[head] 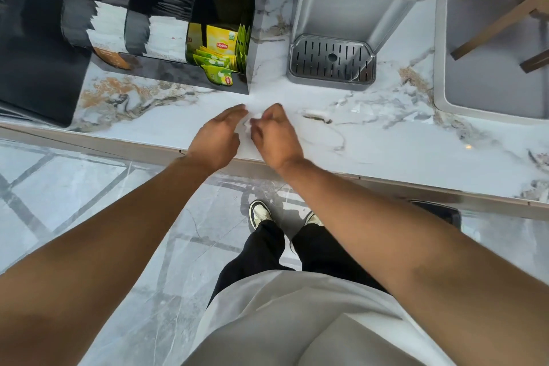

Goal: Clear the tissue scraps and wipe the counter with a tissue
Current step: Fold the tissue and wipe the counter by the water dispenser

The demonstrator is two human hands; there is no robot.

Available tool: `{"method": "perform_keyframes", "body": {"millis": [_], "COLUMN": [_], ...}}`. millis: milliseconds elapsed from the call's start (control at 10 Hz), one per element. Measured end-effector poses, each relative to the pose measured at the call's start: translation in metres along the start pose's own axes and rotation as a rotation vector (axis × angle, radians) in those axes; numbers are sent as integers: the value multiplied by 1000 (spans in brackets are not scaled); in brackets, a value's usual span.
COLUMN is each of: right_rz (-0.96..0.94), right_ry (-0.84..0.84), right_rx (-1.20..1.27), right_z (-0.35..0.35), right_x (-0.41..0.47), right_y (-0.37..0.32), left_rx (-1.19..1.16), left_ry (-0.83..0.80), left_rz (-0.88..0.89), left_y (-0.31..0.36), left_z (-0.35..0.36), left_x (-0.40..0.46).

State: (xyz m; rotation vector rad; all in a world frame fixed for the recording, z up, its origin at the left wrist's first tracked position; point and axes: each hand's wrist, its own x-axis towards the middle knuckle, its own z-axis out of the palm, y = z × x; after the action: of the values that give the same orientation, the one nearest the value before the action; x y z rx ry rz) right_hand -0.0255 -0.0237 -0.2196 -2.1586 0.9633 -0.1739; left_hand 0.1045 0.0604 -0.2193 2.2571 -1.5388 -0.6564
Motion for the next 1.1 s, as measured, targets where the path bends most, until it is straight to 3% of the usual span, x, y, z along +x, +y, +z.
{"method": "perform_keyframes", "body": {"millis": [200,300,400,600,700,900,1000,1100], "right_rz": [48,99,194,456,465,423,520,456], "right_ry": [155,244,344,432,617,614,565,494], "right_rx": [-54,116,121,13,-5,-91,-89,-114], "right_z": [-16,-41,-53,-91,-118,-164,-162,-142], "right_x": [-53,-84,-103,-157,-198,-158,-138,-127], "right_y": [57,89,116,159,176,202,206,187], "left_rx": [128,240,255,282,260,294,313,310], "left_ry": [-34,-48,-48,-102,-82,-55,-45,-53], "left_rz": [27,-34,-104,38,-11,-87,-116,-102], "left_y": [16,28,40,86,105,87,69,64], "left_z": [24,39,46,63,69,60,51,50], "left_x": [-10,-14,-15,-21,-20,-19,-19,-19]}}
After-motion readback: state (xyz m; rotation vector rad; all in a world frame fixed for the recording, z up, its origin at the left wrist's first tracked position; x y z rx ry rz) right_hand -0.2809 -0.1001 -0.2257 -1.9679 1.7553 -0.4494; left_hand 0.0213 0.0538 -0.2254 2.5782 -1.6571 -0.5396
